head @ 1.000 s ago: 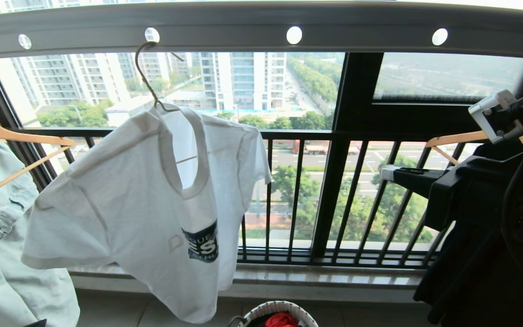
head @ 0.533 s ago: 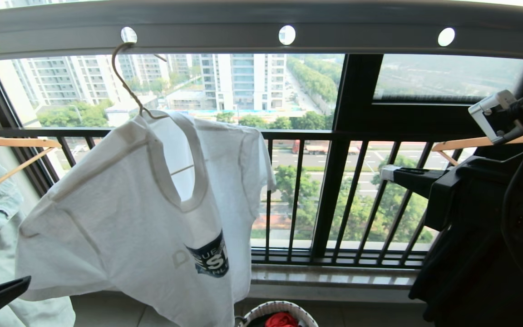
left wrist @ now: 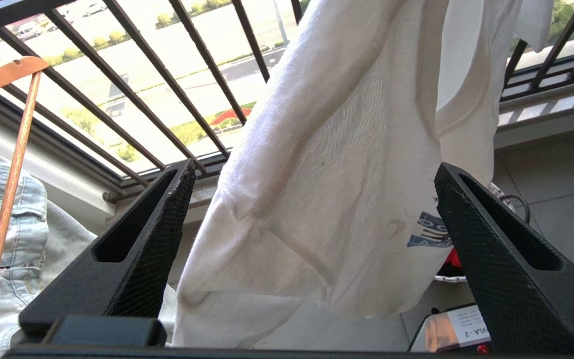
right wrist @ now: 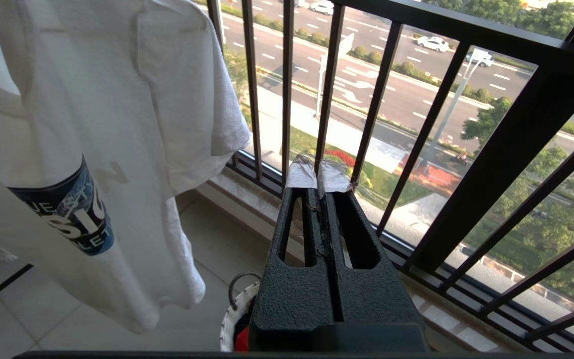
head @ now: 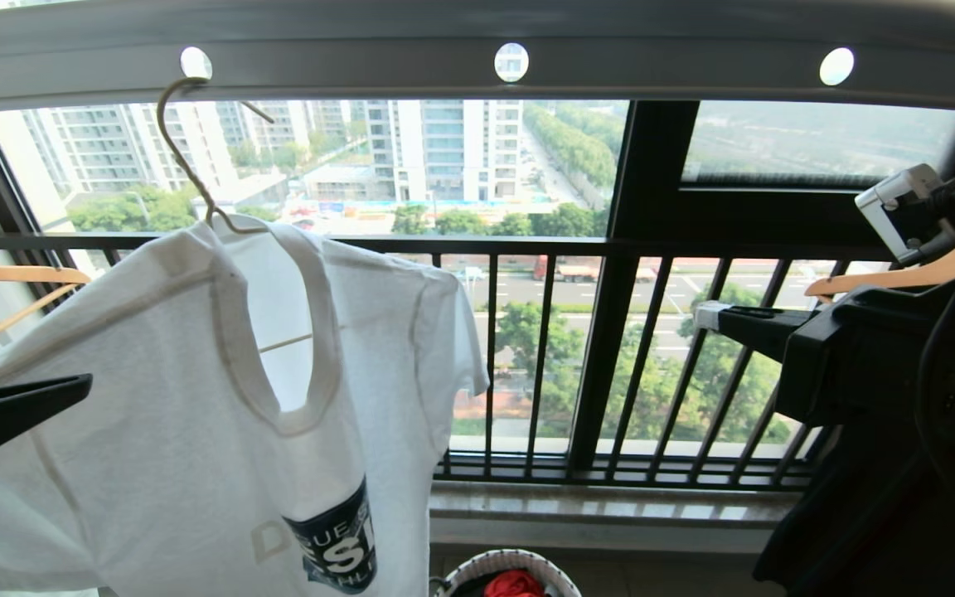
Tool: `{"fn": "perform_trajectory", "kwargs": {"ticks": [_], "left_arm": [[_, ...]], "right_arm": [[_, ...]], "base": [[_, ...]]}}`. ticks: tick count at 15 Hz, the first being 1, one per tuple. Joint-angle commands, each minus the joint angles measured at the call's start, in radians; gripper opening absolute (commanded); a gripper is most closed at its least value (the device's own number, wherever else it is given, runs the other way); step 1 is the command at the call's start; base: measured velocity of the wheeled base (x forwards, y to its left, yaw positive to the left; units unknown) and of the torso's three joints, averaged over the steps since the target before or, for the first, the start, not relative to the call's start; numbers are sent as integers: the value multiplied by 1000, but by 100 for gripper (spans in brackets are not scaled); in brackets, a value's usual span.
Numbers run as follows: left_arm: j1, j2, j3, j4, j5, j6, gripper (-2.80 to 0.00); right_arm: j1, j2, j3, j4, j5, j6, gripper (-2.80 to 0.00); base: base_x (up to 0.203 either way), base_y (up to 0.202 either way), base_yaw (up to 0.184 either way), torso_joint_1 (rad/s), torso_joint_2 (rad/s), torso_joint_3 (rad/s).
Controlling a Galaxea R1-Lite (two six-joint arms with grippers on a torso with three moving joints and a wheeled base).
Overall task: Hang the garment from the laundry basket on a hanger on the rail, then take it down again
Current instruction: Take the clothes off the clothes rack
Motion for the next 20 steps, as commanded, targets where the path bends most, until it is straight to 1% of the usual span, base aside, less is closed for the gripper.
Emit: {"fn": "perform_trajectory", "kwargs": {"ticks": [1, 3, 4, 7, 8, 10, 11, 13, 14, 18, 20], "left_arm": [[-3, 91, -33, -32, 1, 12, 0], [-5, 147, -39, -95, 1, 50, 0], [-7, 171, -46, -108, 1, 68, 0], [-20, 245, -73, -111, 1, 115, 0], [-27, 262, -76, -111, 1, 130, -280], [-61, 285, -78, -104, -1, 134, -280], [-62, 296, -76, -103, -23, 133, -280], [-61, 319, -74, -103, -98, 126, -280], [-61, 333, -73, -104, -107, 125, -280], [-61, 340, -112, -109, -108, 125, -280], [-61, 322, -110, -109, -108, 121, -280]], "right_arm": [[0, 4, 0, -3, 1, 0, -280], [-1, 5, 0, -3, 1, 0, -280], [1, 5, 0, -3, 1, 0, -280], [1, 5, 0, -3, 1, 0, -280], [0, 5, 0, -3, 1, 0, -280], [-1, 5, 0, -3, 1, 0, -280], [0, 5, 0, -3, 1, 0, -280], [1, 5, 0, -3, 1, 0, -280], [0, 5, 0, -3, 1, 0, -280], [1, 5, 2, -1, 1, 0, -280], [34, 3, 2, 1, 1, 1, -280]], "base": [[0, 0, 0, 0, 0, 0], [0, 0, 0, 0, 0, 0], [0, 0, 0, 0, 0, 0], [0, 0, 0, 0, 0, 0], [0, 0, 0, 0, 0, 0], [0, 0, 0, 0, 0, 0], [0, 0, 0, 0, 0, 0], [0, 0, 0, 0, 0, 0], [0, 0, 0, 0, 0, 0], [0, 0, 0, 0, 0, 0], [0, 0, 0, 0, 0, 0]]}}
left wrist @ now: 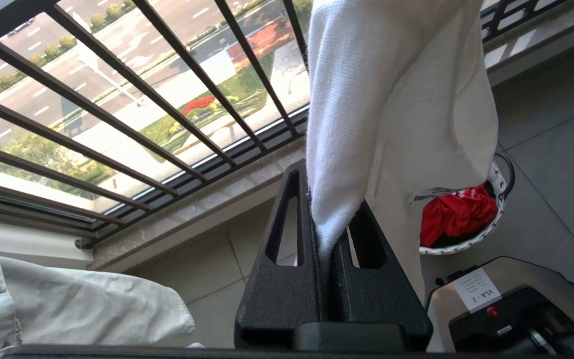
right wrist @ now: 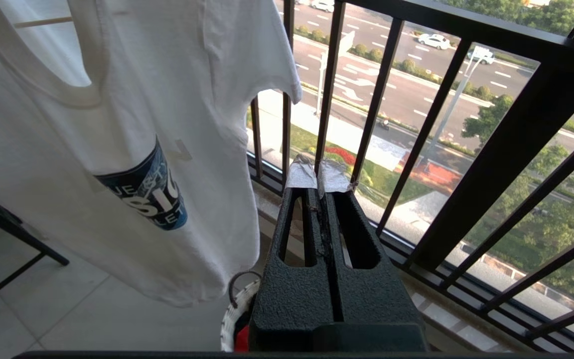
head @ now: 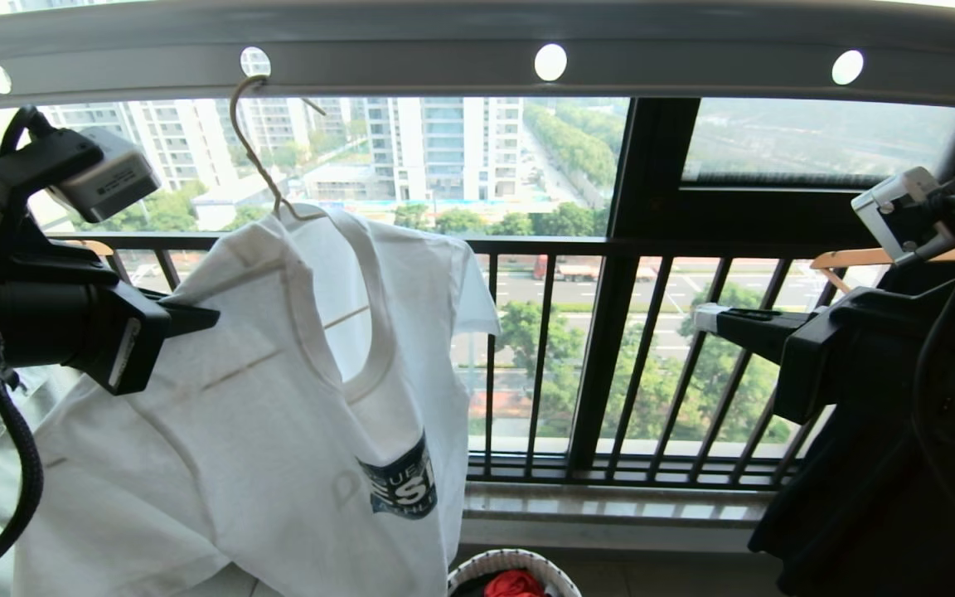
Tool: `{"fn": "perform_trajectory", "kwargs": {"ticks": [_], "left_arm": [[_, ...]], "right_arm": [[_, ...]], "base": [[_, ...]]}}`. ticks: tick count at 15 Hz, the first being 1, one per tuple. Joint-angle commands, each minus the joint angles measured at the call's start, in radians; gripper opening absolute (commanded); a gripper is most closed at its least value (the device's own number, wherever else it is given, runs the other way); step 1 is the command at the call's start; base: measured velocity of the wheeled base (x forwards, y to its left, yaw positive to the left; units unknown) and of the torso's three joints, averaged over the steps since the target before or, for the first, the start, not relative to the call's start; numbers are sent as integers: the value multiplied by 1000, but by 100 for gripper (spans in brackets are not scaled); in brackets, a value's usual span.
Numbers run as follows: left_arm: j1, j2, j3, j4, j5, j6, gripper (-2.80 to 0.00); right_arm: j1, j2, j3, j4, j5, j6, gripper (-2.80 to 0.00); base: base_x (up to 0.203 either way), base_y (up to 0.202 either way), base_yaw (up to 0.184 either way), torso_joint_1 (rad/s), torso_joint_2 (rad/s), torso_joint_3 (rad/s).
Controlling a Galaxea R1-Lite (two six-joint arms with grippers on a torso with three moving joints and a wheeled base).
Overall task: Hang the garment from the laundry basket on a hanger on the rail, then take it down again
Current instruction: Take the clothes off the clothes rack
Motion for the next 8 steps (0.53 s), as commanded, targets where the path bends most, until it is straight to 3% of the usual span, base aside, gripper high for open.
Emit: {"fn": "perform_trajectory", "kwargs": {"ticks": [1, 4, 8], "left_arm": [[0, -17, 2, 1, 0, -9, -280], [-23, -45, 19, 3, -1, -21, -280], [-55, -59, 62, -2, -8, -32, -280]], "right_arm": [[44, -4, 0, 0, 1, 1, -280], [91, -41, -4, 3, 1, 2, -280], [218, -7, -72, 18, 10, 57, -280]], "base": [[0, 0, 0, 0, 0, 0], [0, 0, 0, 0, 0, 0], [0, 0, 0, 0, 0, 0]]}}
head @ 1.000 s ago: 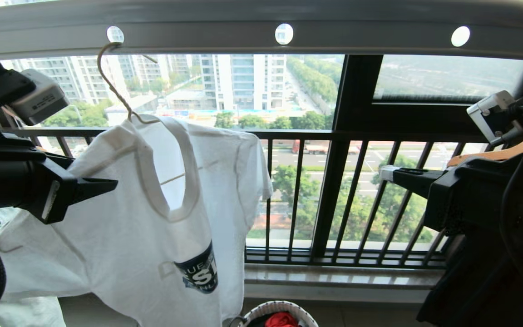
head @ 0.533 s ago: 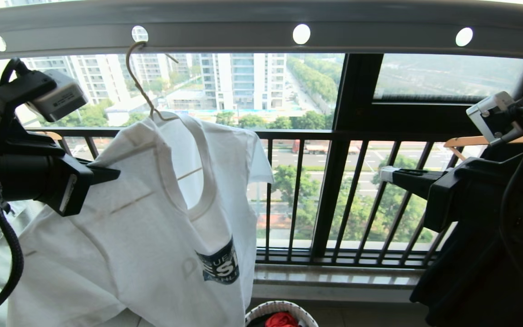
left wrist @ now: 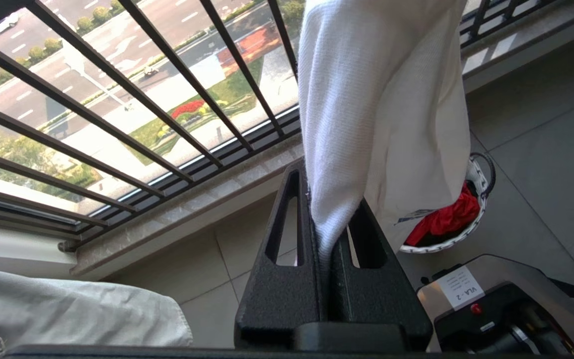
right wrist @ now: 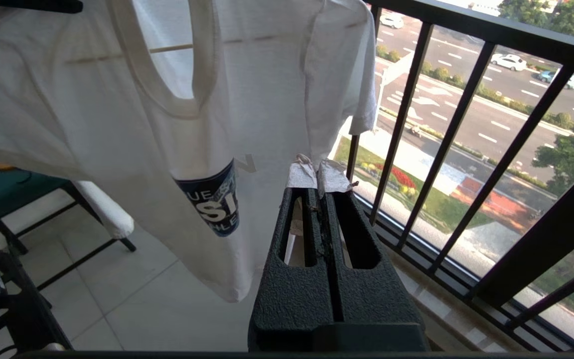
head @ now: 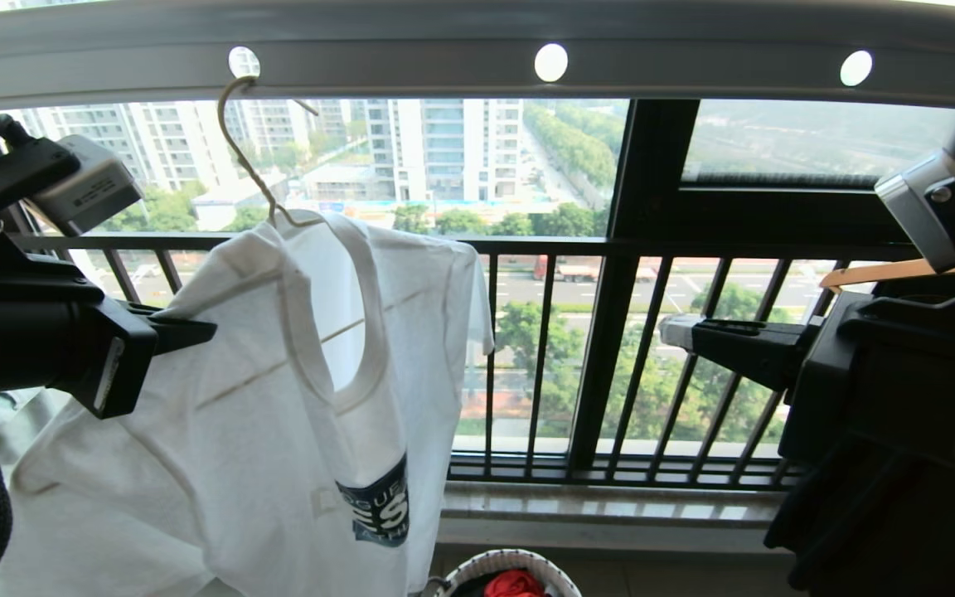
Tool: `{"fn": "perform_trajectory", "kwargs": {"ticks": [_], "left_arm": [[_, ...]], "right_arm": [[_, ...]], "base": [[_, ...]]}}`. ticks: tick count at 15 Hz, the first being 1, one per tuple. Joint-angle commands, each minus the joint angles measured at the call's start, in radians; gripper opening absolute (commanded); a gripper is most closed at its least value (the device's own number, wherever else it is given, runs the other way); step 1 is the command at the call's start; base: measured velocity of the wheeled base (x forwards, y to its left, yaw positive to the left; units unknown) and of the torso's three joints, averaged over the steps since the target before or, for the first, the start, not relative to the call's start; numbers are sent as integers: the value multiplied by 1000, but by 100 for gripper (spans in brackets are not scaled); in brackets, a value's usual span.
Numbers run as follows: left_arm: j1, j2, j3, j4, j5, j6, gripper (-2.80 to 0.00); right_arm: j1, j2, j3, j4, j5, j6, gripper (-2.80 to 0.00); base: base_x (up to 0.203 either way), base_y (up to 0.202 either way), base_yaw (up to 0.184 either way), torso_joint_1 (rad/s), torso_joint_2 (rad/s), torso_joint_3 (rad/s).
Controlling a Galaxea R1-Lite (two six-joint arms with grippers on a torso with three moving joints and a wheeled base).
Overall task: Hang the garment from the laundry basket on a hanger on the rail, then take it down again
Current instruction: Take the clothes off the clothes rack
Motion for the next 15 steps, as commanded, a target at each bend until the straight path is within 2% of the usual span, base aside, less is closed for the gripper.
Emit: {"fn": "perform_trajectory", "kwargs": {"ticks": [1, 4, 5, 8, 10, 12, 15], "left_arm": [[-22, -13, 11, 1, -5, -18, -280], [-23, -32, 19, 0, -32, -44, -280], [-23, -37, 21, 0, -46, -66, -280], [-23, -71, 22, -2, -51, -89, -280], [-23, -90, 5, -2, -70, -97, -280], [-23, -97, 3, -2, -74, -97, -280], [-25, -104, 2, -2, -87, -97, -280]], "right_arm": [[65, 53, -82, -1, 3, 5, -280], [120, 172, -186, 2, 3, 7, -280], [145, 219, -215, 2, 1, 8, 0], [221, 370, -349, 1, -46, 6, 0], [248, 447, -452, 2, -137, -5, 0], [269, 515, -509, -1, -270, -71, 0], [299, 562, -559, 0, -320, -109, 0]], "base": [[0, 0, 0, 0, 0, 0], [0, 0, 0, 0, 0, 0], [0, 0, 0, 0, 0, 0], [0, 0, 0, 0, 0, 0], [0, 0, 0, 0, 0, 0], [0, 0, 0, 0, 0, 0], [0, 0, 0, 0, 0, 0]]}}
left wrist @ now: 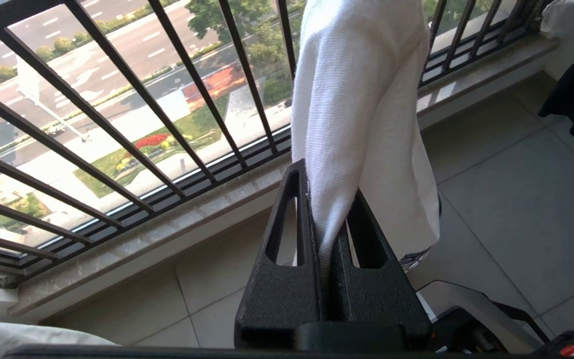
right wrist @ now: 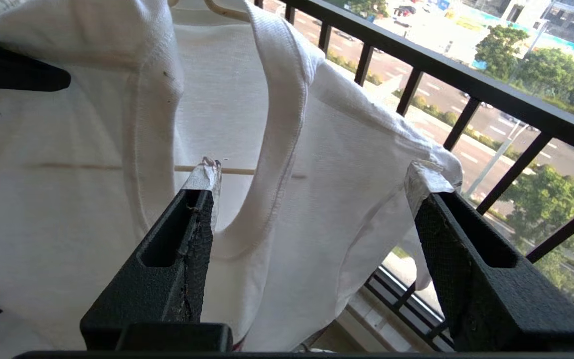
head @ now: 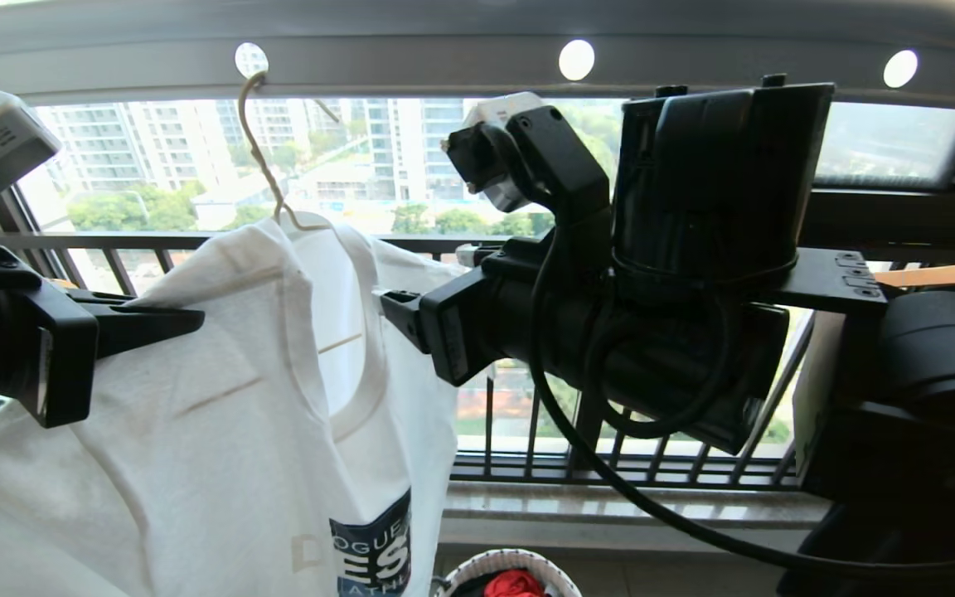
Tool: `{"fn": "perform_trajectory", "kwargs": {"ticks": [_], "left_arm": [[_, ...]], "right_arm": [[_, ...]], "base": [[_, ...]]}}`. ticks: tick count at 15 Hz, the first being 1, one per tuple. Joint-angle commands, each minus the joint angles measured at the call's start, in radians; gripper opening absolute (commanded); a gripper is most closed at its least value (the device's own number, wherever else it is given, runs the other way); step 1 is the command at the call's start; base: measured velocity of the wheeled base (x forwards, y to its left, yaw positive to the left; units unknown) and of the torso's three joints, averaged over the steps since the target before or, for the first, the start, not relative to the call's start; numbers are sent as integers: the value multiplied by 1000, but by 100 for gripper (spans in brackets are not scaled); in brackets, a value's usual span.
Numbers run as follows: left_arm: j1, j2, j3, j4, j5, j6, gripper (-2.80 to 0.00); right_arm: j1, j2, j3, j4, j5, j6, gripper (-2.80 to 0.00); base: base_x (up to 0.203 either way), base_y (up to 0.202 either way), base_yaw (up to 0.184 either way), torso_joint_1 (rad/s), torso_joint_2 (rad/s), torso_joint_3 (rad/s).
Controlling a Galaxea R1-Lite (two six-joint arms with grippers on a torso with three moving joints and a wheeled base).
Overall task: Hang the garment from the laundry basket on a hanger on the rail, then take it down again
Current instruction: Take the clothes off the clothes rack
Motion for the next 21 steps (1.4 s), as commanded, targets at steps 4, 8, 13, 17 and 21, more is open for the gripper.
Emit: {"fn": "perform_trajectory", "kwargs": {"ticks": [4, 8, 13, 17, 21], "left_arm": [[-1, -3, 1, 2, -28, 1, -280], [-3, -5, 3, 2, -28, 1, -280], [-1, -11, 1, 0, -28, 1, -280], [-1, -11, 1, 2, -28, 1, -280], [-2, -17, 1, 0, -28, 1, -280]], "right_arm": [[21, 131, -110, -7, -81, -31, 0], [38, 179, -175, -4, -121, -37, 0], [43, 210, -196, -2, -172, -51, 0], [40, 208, -201, -5, -206, -85, -280], [20, 230, -230, -5, -206, -85, -280]], "base": [[0, 0, 0, 0, 0, 0], [0, 0, 0, 0, 0, 0], [0, 0, 0, 0, 0, 0], [0, 0, 0, 0, 0, 0], [0, 0, 0, 0, 0, 0]]}}
